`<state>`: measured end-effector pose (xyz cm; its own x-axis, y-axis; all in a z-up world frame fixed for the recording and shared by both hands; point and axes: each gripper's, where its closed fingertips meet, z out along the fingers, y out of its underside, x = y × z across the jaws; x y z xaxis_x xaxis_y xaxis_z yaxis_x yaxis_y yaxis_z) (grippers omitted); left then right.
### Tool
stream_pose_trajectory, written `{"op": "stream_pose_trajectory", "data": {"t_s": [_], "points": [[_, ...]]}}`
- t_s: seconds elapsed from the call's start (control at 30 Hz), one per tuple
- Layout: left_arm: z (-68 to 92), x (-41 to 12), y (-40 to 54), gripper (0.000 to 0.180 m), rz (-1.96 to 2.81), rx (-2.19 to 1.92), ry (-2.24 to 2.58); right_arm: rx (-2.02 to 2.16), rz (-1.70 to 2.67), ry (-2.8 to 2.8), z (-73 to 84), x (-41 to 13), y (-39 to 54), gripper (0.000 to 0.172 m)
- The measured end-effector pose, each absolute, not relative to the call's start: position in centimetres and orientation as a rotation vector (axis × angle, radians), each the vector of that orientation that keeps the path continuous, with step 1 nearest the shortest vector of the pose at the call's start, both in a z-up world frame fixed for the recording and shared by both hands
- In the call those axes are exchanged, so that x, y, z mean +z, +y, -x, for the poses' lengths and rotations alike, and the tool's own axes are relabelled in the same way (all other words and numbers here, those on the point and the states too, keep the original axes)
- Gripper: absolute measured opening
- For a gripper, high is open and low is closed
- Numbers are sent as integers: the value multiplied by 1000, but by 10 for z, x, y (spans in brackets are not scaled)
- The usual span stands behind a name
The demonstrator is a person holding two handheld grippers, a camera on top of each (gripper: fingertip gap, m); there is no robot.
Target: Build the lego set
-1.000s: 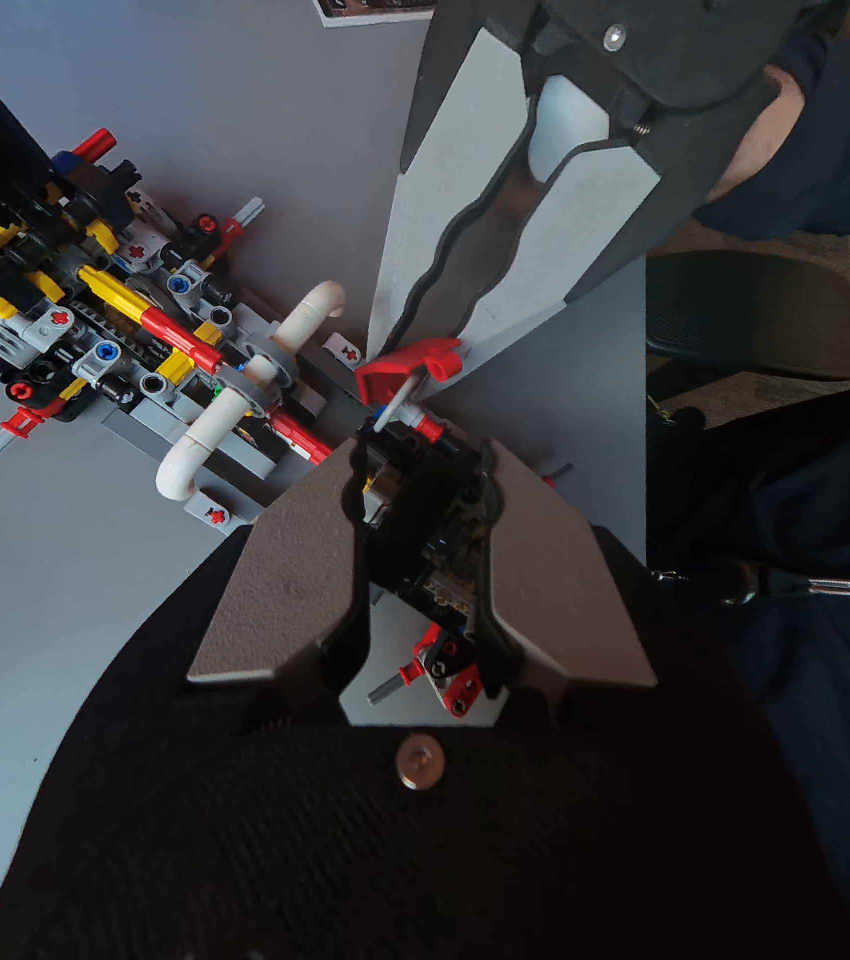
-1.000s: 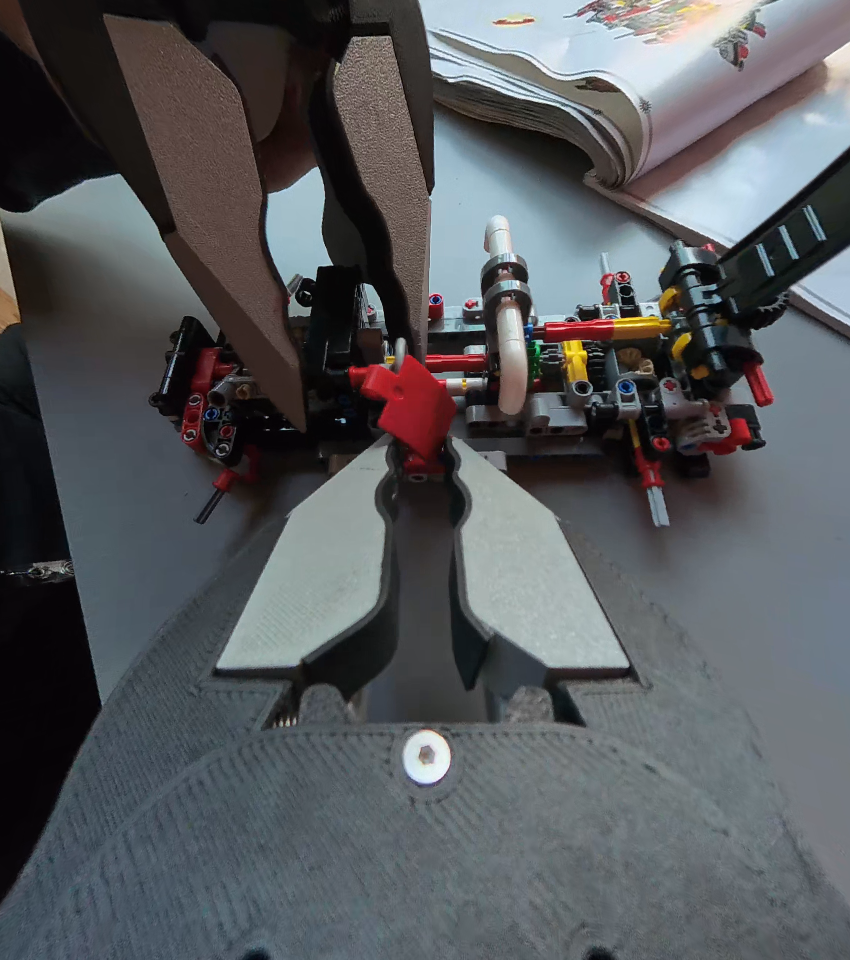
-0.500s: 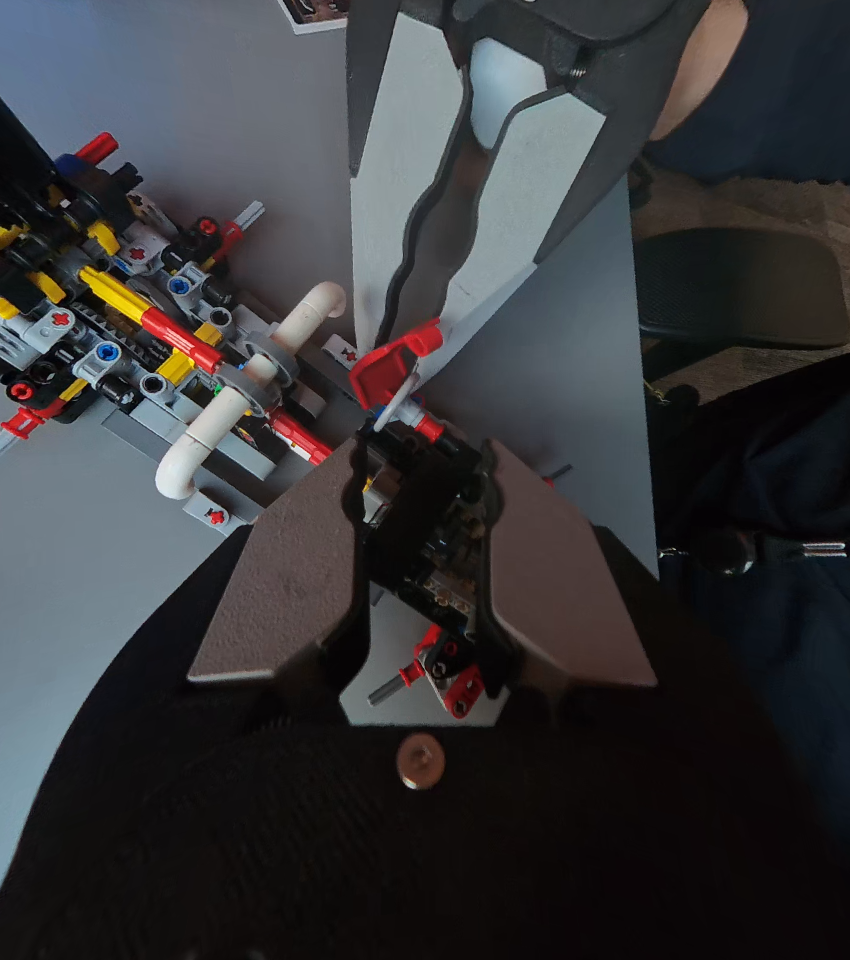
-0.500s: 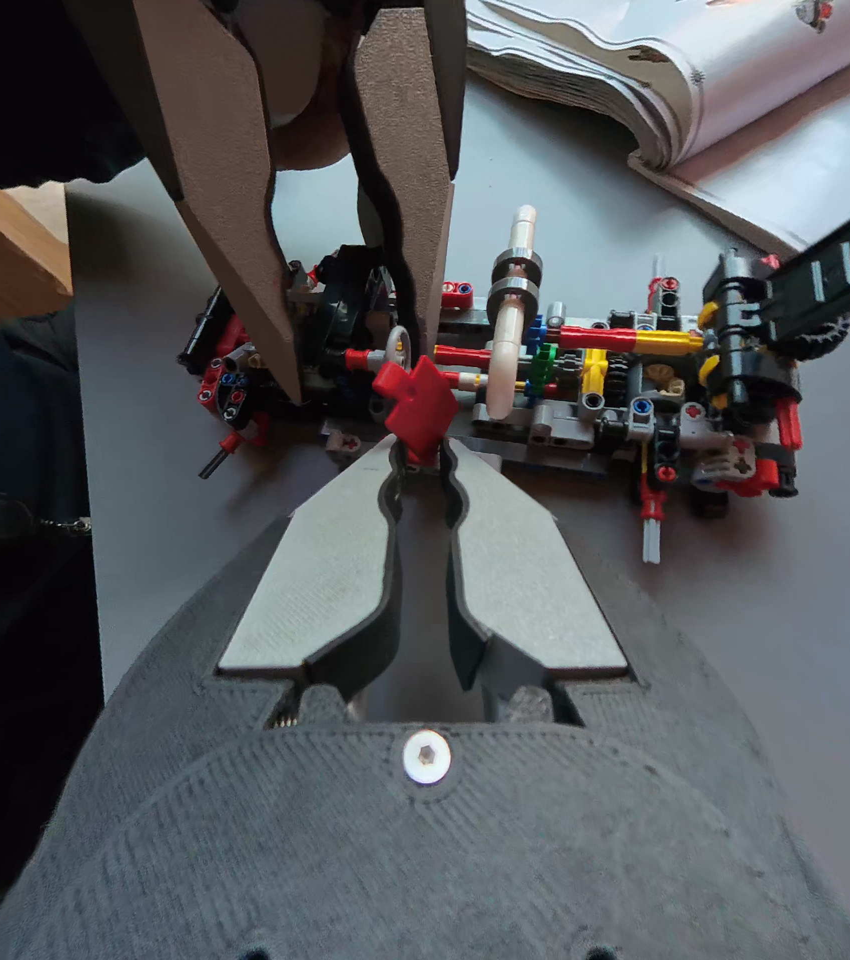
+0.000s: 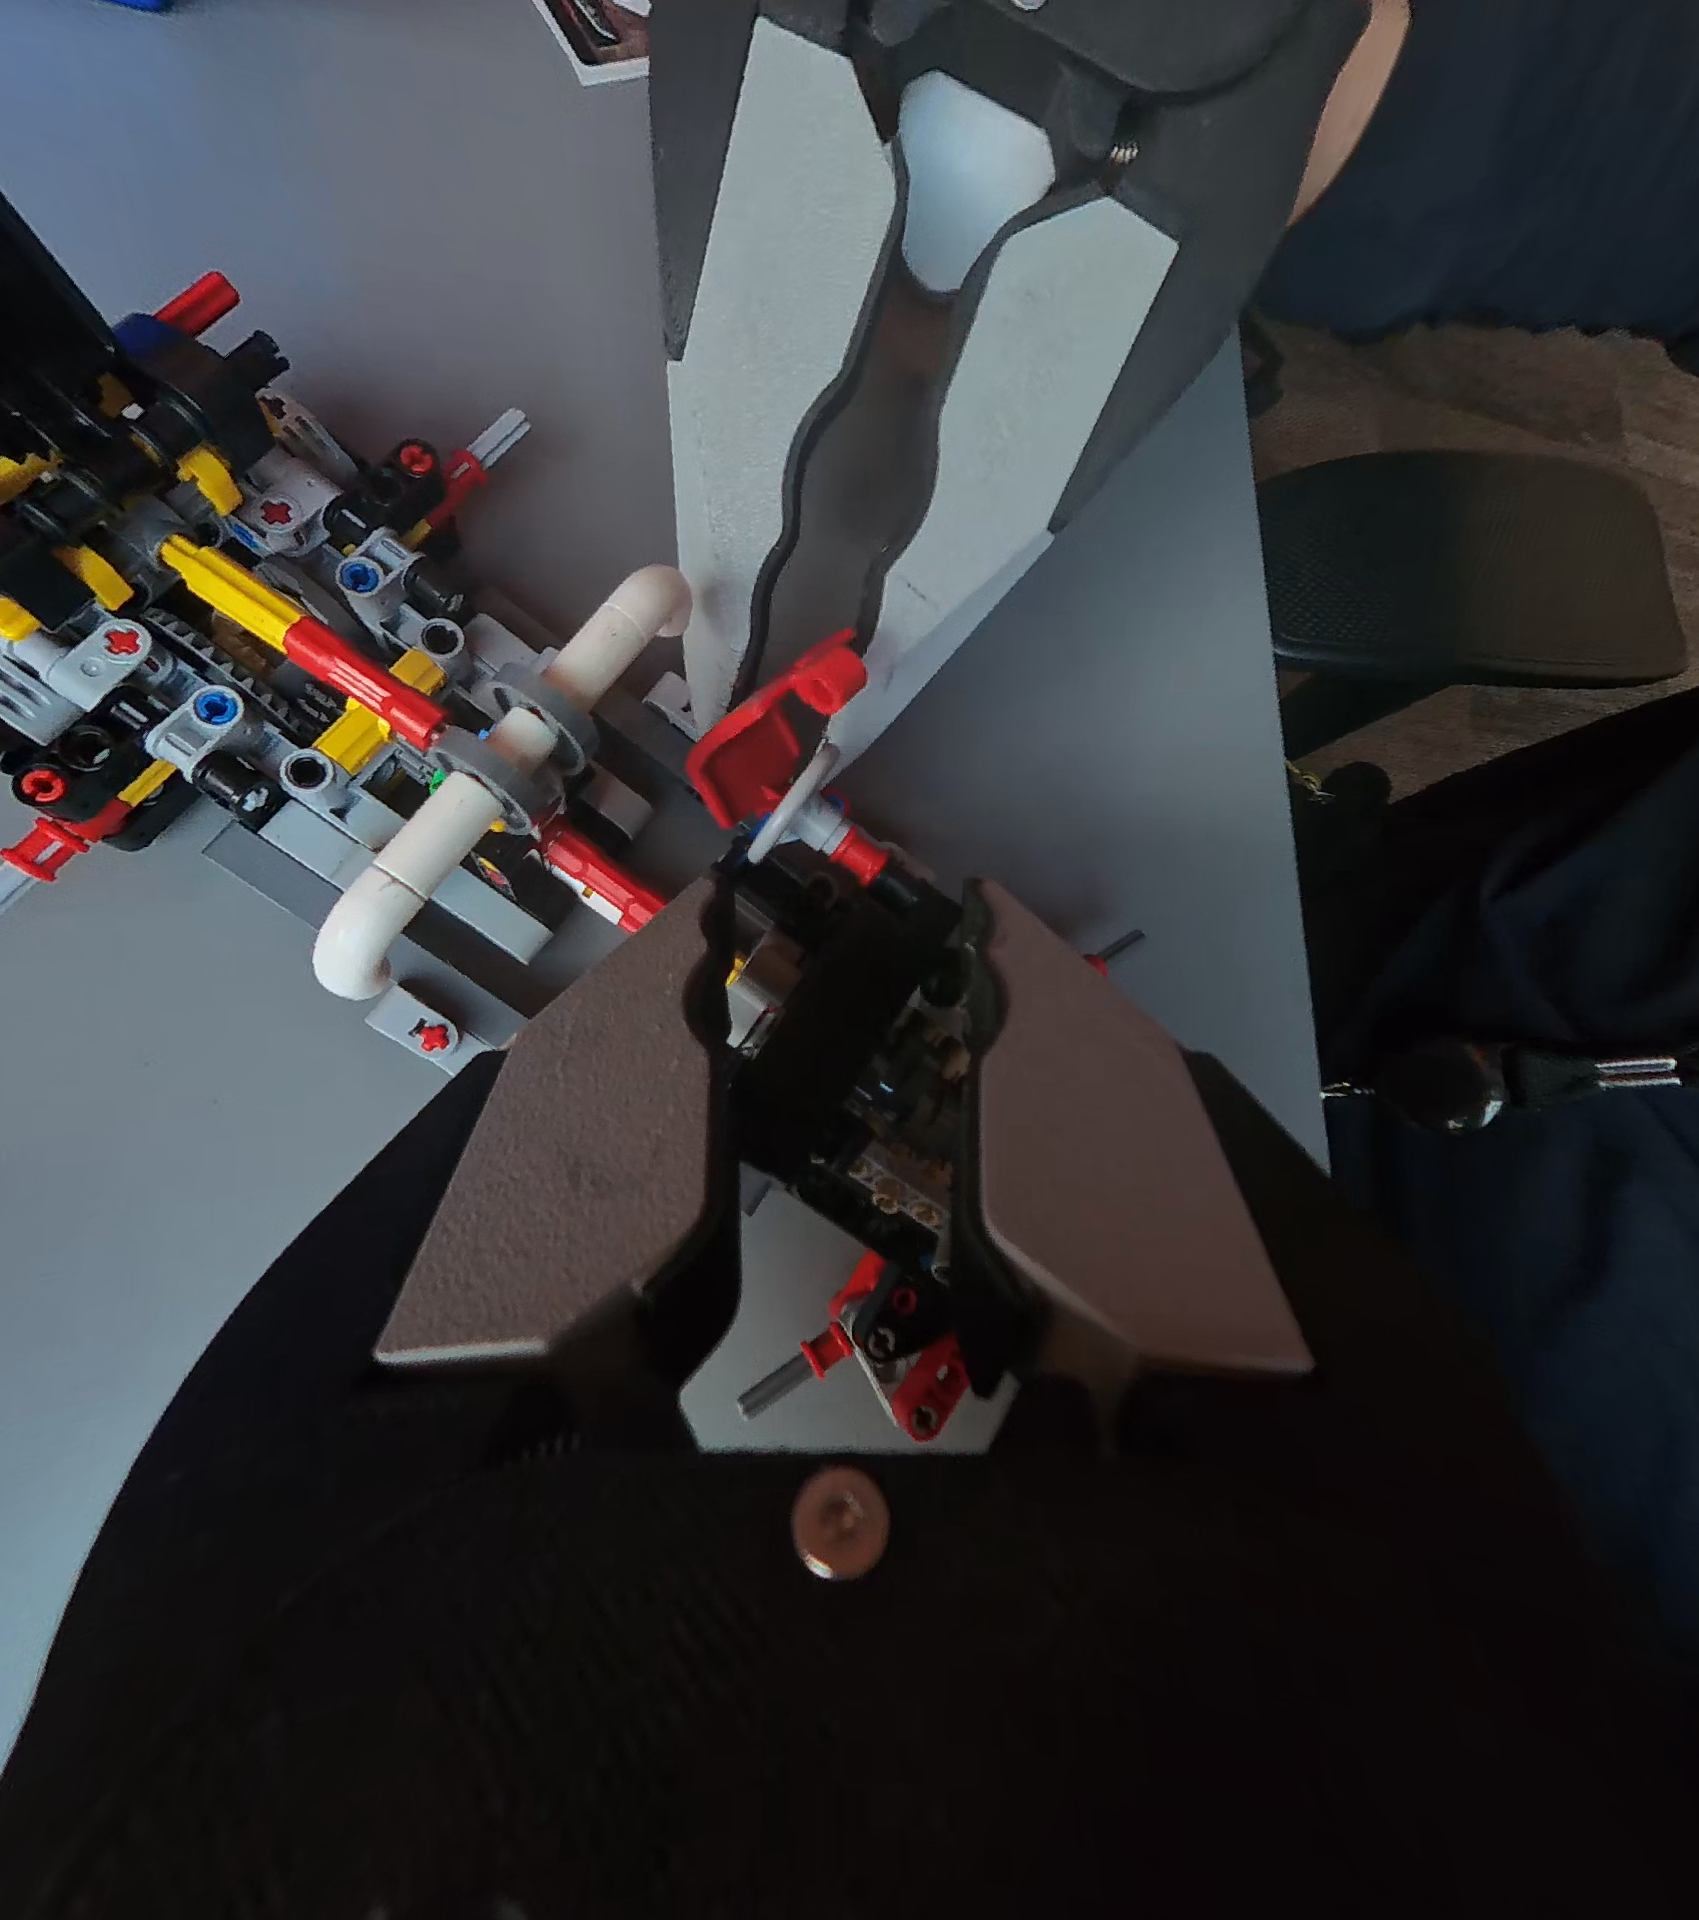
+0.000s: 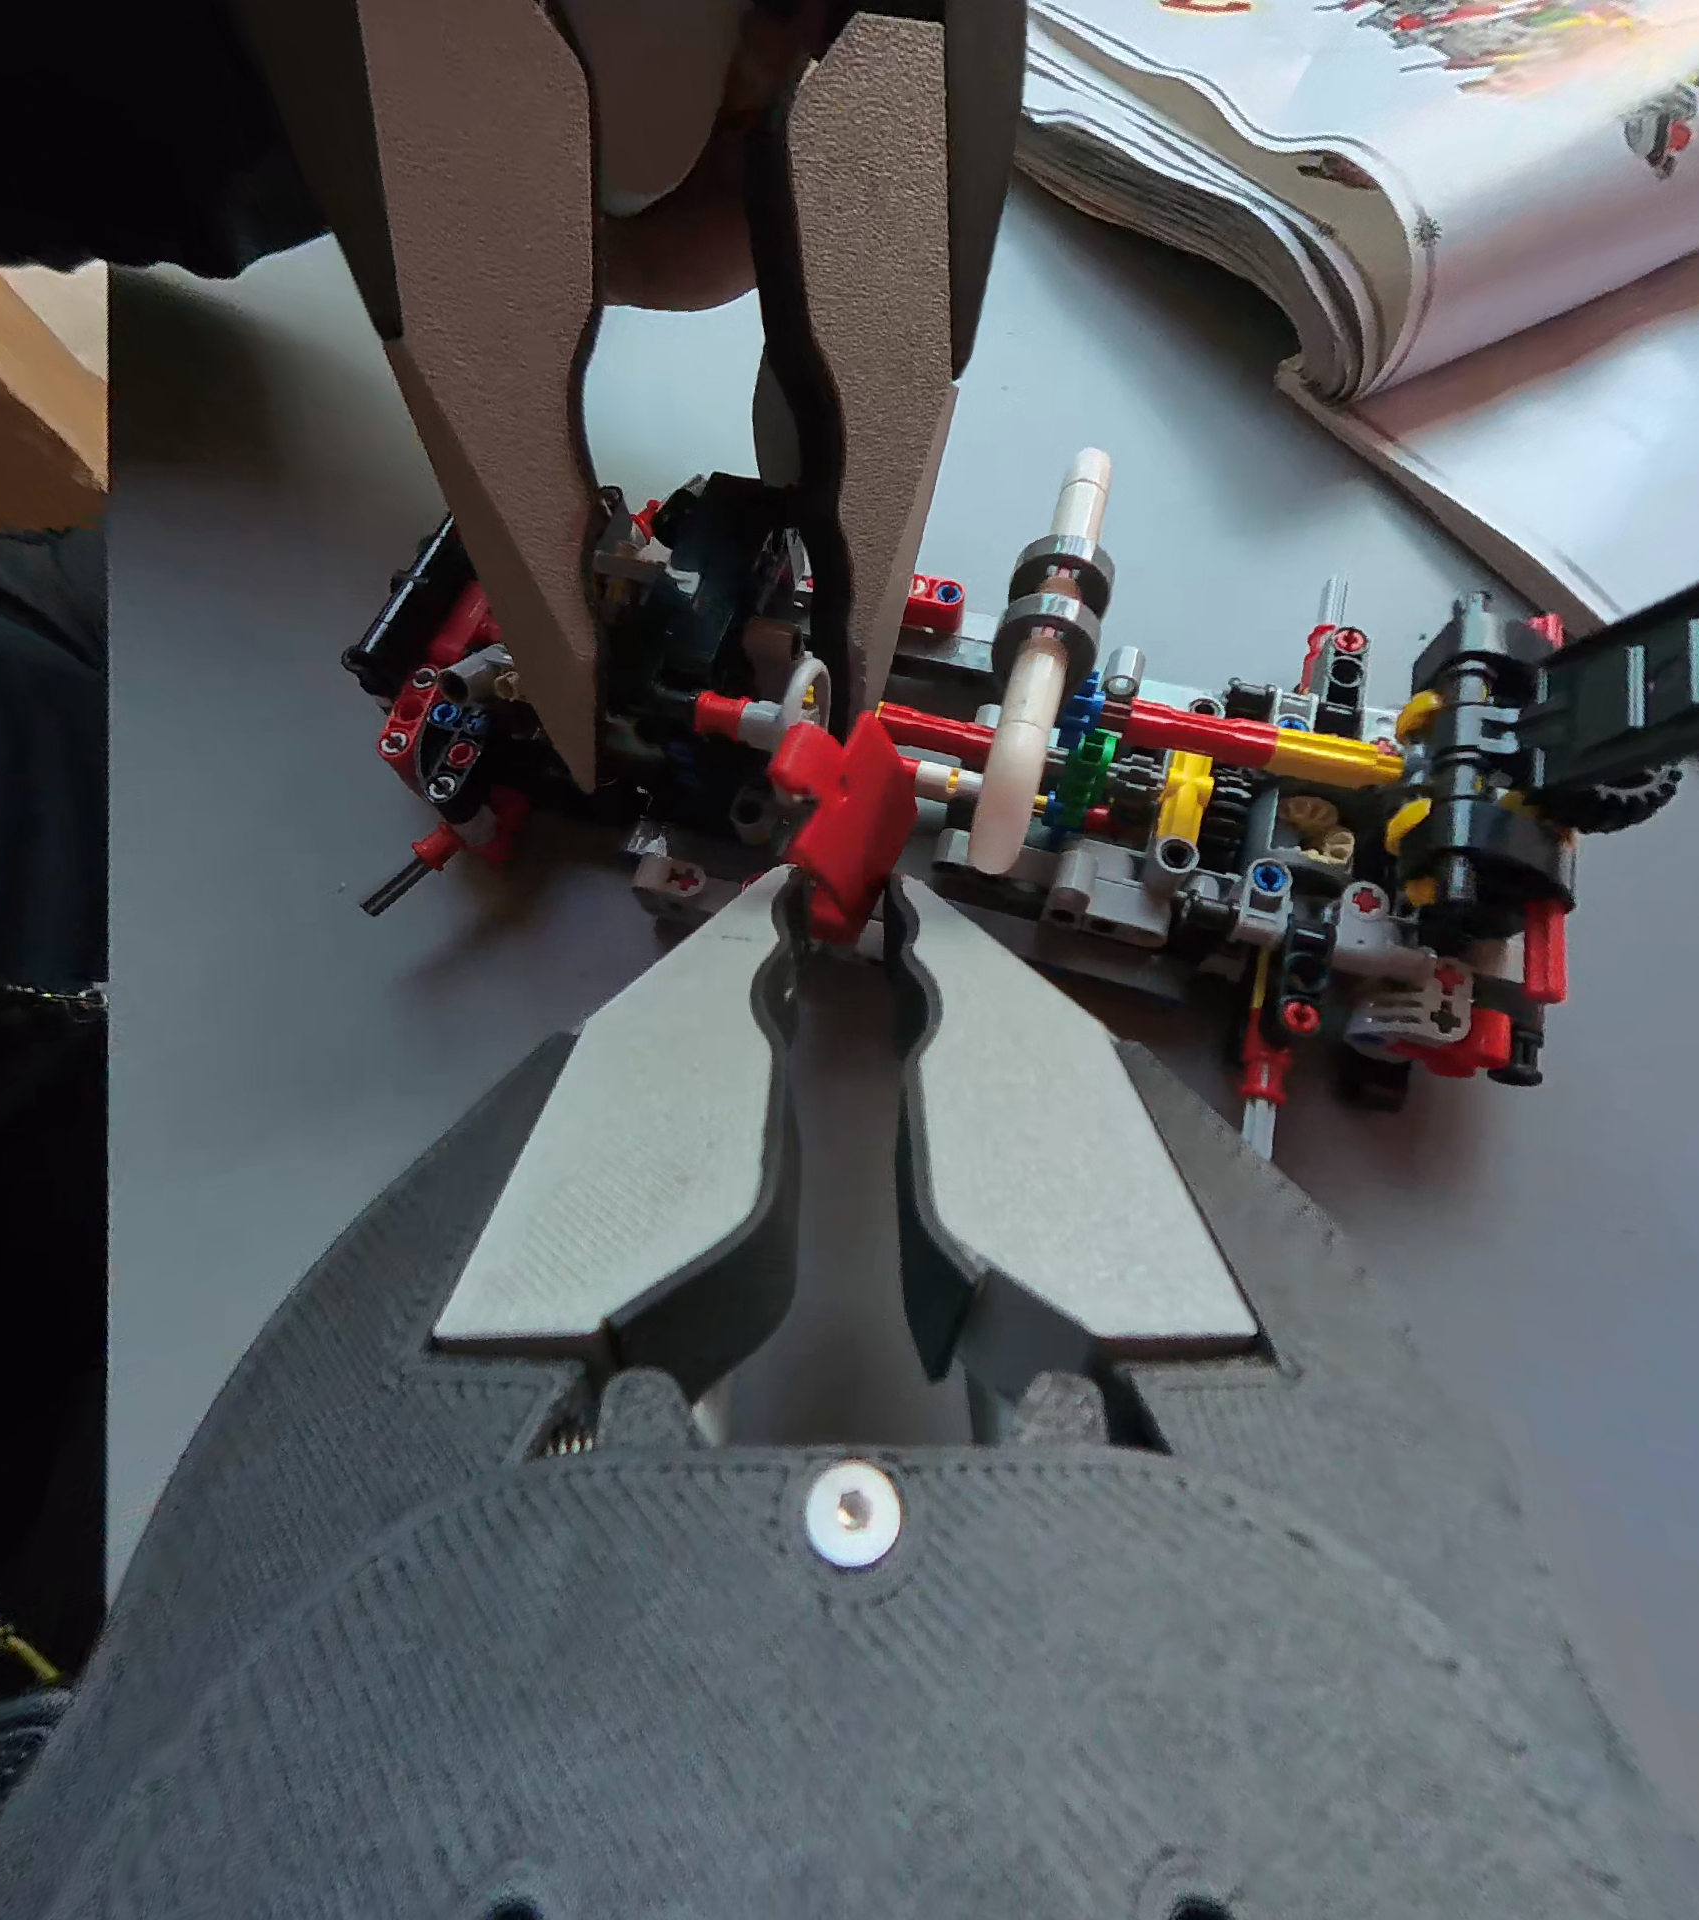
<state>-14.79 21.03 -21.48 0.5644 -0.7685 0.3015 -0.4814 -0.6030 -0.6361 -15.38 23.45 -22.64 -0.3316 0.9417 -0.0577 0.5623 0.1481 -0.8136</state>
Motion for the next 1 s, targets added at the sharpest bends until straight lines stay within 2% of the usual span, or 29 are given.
{"op": "stream_pose_trajectory", "data": {"t_s": [0.77, 1.0], "points": [[148, -215, 211, 40, 2294, -760, 986, 1209, 1518, -2048, 161, -229, 234, 11], [152, -214, 215, 40, 2309, -748, 924, 1181, 1607, -1912, 164, -228, 240, 12]]}}
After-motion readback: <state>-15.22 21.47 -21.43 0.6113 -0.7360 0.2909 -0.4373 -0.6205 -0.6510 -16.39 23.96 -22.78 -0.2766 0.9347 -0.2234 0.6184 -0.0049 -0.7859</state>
